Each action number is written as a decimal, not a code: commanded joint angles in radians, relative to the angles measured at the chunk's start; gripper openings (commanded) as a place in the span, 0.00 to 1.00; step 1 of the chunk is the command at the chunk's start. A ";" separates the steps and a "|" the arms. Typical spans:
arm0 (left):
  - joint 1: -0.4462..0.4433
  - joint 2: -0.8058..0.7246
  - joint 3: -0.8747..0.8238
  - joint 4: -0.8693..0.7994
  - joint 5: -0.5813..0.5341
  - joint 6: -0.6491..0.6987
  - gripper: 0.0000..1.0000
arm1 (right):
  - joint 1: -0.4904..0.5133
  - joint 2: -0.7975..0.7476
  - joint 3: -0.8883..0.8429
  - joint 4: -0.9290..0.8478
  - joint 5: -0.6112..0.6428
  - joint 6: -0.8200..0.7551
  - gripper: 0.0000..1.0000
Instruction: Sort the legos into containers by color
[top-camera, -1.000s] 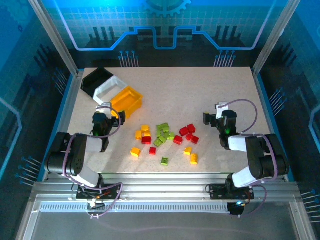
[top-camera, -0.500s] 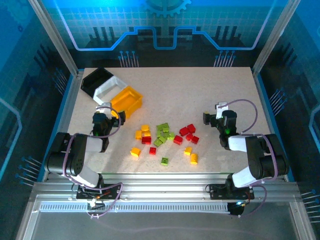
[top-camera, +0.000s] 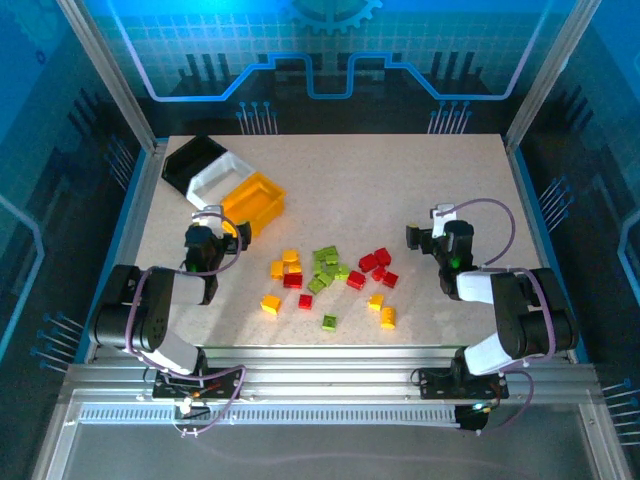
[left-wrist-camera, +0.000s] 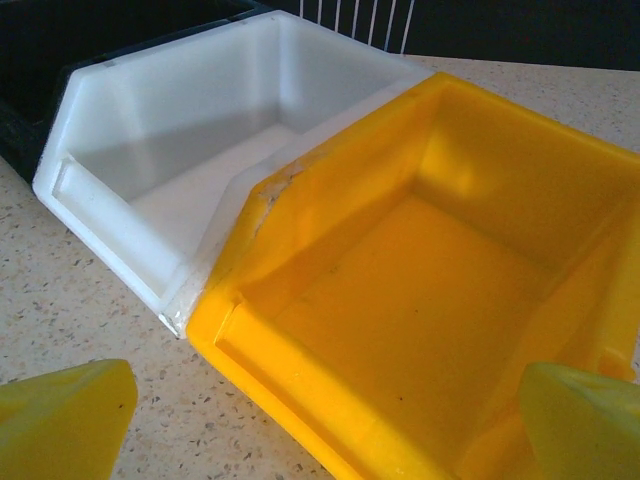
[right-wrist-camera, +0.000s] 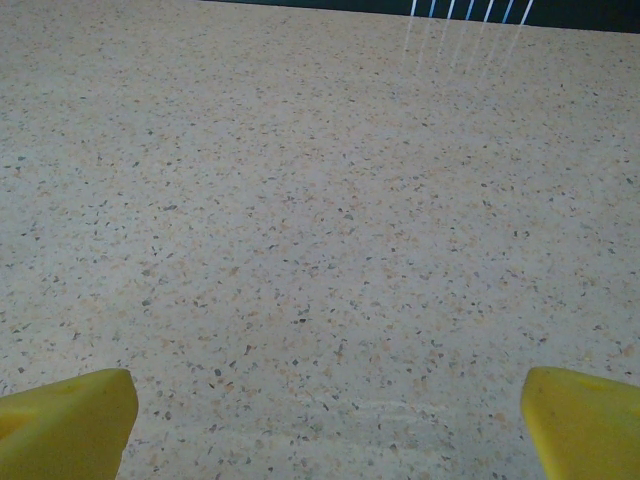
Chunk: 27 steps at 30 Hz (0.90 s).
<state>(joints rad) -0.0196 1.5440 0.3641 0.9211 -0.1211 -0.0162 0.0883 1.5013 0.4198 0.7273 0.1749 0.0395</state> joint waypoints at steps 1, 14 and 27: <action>0.010 -0.035 0.006 -0.007 0.049 0.024 0.99 | 0.020 -0.046 0.021 -0.009 0.059 -0.034 1.00; -0.018 -0.369 0.173 -0.394 -0.061 -0.142 0.99 | 0.153 -0.144 0.388 -0.699 0.265 0.156 1.00; 0.034 -0.413 0.349 -0.620 0.042 -0.596 0.99 | -0.004 -0.140 0.576 -1.117 0.329 0.670 1.00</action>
<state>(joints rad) -0.0078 1.1637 0.7361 0.3359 -0.1207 -0.4538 0.1211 1.3632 1.0328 -0.3050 0.6125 0.6044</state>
